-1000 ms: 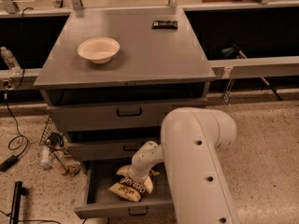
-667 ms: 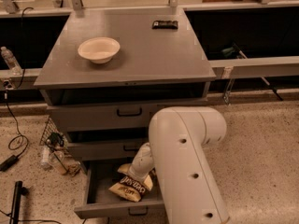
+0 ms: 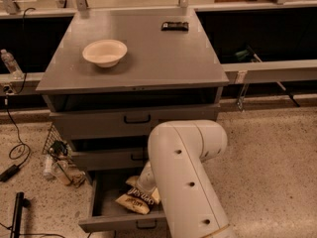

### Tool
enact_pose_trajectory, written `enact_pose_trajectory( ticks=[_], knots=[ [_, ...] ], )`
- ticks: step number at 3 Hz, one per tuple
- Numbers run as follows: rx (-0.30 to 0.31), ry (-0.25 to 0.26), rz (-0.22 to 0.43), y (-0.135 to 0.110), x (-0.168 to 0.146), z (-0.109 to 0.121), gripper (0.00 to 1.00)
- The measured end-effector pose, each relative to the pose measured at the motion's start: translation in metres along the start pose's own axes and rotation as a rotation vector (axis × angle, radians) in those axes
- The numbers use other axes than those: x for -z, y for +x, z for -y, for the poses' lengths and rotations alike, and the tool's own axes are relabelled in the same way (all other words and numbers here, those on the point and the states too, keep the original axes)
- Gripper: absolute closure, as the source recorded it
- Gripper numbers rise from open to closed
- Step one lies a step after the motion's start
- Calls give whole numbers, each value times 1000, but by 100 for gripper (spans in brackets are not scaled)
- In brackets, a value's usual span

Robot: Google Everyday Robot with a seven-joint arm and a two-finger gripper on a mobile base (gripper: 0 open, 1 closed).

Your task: Pick brown chip bag from bottom drawer and place on counter

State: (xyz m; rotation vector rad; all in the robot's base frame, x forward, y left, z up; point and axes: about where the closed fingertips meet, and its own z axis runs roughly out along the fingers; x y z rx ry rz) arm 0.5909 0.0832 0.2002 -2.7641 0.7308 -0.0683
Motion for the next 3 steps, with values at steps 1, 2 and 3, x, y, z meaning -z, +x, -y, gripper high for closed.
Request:
enact_pose_trajectory(
  ticks=[1, 2, 3],
  knots=[
    [-2, -20, 34, -7, -29, -8, 25],
    [12, -19, 61, -14, -40, -5, 49],
    [-26, -2, 98, -13, -19, -15, 72]
  ],
)
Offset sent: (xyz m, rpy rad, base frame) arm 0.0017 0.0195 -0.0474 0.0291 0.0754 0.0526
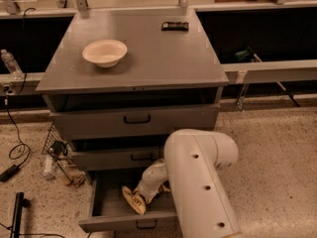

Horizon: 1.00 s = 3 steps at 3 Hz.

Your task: Pick brown chip bag from bottom drawer and place on counter

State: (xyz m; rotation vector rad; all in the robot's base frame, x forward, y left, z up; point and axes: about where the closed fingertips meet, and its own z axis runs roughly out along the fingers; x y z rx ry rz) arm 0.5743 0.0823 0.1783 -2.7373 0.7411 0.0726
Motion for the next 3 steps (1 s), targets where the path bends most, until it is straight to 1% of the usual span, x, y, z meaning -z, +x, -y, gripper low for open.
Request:
enact_pose_trajectory(
  ticks=[1, 2, 3],
  knots=[
    [-86, 36, -2, 14, 43, -24, 95],
    [-225, 64, 4, 18, 93, -51, 100],
    [-338, 91, 41, 14, 134, -71, 100]
  ],
)
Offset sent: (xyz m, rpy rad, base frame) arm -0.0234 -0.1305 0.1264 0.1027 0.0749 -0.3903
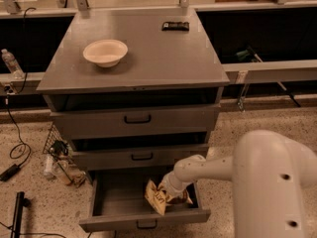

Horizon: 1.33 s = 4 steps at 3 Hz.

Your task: Pick brown chip bag from bottom drawer and place on counter

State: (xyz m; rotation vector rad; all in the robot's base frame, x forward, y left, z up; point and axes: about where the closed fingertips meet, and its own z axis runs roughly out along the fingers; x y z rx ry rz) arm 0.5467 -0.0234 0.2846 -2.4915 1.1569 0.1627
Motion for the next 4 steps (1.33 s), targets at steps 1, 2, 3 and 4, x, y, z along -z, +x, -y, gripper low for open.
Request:
enact_pose_trajectory(
  ticks=[1, 2, 3, 4],
  knots=[
    [-128, 69, 105, -16, 61, -16, 100],
    [-256, 172, 204, -20, 162, -30, 100],
    [-303, 239, 243, -18, 220, -37, 100],
    [-316, 240, 251, -18, 223, -42, 100]
  ],
)
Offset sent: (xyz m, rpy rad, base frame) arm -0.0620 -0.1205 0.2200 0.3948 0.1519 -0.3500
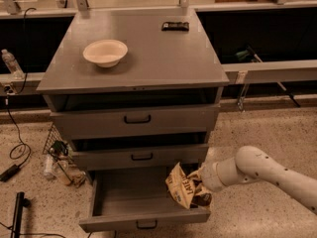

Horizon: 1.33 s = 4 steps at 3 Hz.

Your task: Pick brown chip bag from bottom drawer and place on counter

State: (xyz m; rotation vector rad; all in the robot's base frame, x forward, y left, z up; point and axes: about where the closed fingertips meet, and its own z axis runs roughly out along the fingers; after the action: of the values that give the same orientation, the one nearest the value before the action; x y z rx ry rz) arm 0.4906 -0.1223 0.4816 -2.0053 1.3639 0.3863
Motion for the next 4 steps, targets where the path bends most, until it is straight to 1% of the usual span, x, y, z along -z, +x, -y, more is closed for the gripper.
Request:
enact_pose_trajectory(
  ticks=[1, 2, 3, 4],
  knots=[
    [17, 39, 89, -14, 22, 5, 100],
    [51, 161, 165, -38, 110, 6, 100],
    [64, 213, 220, -83, 213, 5, 100],
    [144, 260, 297, -140, 287, 6, 100]
  ],
)
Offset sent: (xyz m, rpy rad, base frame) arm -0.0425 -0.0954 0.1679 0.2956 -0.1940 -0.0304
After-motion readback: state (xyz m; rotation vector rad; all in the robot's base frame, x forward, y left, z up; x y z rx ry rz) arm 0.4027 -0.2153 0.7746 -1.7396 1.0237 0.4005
